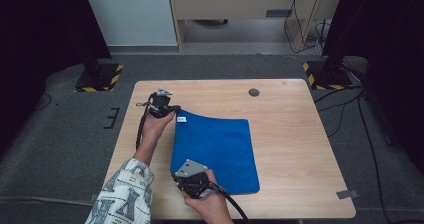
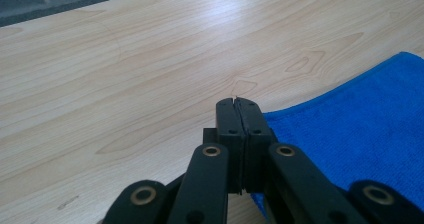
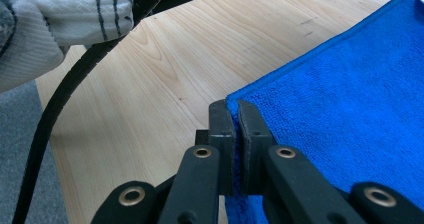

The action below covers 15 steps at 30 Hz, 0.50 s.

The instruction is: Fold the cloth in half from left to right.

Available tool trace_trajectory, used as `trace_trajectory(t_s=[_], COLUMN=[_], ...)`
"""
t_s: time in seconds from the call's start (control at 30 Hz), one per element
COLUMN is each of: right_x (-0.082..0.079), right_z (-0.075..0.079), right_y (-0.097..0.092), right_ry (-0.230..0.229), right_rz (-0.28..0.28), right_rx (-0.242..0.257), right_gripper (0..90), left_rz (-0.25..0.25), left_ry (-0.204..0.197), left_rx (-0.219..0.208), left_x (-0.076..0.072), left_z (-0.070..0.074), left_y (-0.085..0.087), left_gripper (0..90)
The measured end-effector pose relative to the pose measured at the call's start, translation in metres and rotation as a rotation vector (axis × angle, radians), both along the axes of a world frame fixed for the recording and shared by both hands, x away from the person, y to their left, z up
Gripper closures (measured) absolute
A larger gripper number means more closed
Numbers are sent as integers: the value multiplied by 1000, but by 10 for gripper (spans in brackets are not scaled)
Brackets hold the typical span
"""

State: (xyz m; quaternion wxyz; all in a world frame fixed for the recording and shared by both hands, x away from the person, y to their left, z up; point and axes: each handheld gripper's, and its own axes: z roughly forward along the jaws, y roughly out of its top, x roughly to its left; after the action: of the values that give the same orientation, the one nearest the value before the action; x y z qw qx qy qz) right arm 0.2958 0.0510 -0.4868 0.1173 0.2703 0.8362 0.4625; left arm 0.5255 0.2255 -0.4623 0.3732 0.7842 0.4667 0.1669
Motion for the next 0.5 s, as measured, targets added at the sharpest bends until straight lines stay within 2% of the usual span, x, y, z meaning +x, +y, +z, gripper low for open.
trace_trajectory(t_s=[0.5], right_x=[-3], right_z=[1], right_y=[22], right_ry=[-5], right_rz=[17], right_rx=[8], right_gripper=[870], left_rz=[-1], left_ry=[6], left_rx=[2], left_x=[-1], left_z=[1], left_y=[20], left_gripper=[890])
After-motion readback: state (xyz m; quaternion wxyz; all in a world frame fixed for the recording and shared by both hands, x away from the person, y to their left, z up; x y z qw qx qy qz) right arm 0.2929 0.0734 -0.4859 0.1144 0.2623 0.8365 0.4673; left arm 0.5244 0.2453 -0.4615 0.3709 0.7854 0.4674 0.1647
